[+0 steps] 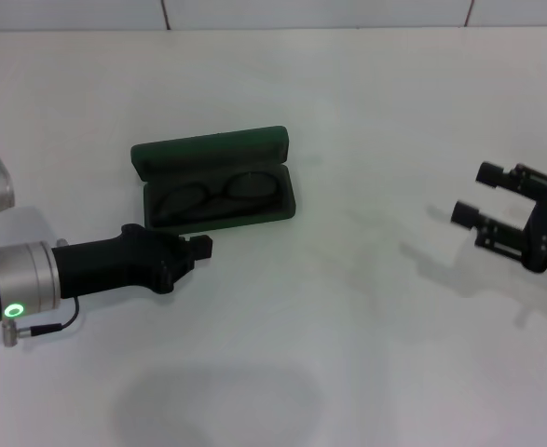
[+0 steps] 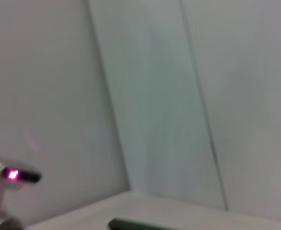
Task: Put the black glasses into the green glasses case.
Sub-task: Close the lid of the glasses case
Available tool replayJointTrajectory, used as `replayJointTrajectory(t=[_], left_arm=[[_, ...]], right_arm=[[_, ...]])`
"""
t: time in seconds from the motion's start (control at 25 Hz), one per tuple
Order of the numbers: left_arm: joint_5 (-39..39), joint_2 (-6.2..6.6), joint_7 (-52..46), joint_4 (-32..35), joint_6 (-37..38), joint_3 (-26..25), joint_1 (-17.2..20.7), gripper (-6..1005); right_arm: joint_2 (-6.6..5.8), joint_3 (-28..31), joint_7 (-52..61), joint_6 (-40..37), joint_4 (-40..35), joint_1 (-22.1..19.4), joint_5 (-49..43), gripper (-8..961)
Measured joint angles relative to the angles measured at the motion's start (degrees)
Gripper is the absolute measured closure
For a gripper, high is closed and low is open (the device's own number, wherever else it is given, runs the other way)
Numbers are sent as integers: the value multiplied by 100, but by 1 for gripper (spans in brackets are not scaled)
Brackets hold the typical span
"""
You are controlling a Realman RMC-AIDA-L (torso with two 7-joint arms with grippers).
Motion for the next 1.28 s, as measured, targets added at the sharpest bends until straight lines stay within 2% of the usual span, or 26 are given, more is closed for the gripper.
replayJointTrajectory(t=[0.04,0.24,0.36,0.6,1.0,1.28], left_arm=[[-15,-18,5,5,-57,-24,-2,929],[-36,-104,7,49,-521,-75,-166,928],[-42,-120,0,50,-688,-77,-251,927],[-43,-115,7,54,-939,-77,-341,926],[-46,-95,25,54,-1072,-77,-329,924],[-225,-77,31,104,-904,-77,-318,922]], right_arm=[[1,1,-27,-10,4,-7,-102,591],[4,2,-160,-99,7,-162,-300,358],[12,-1,-175,-113,13,-215,-309,142],[12,-18,-178,-126,16,-237,-316,76],[11,-24,-179,-136,22,-190,-321,77],[14,-23,-179,-142,22,-188,-321,77]])
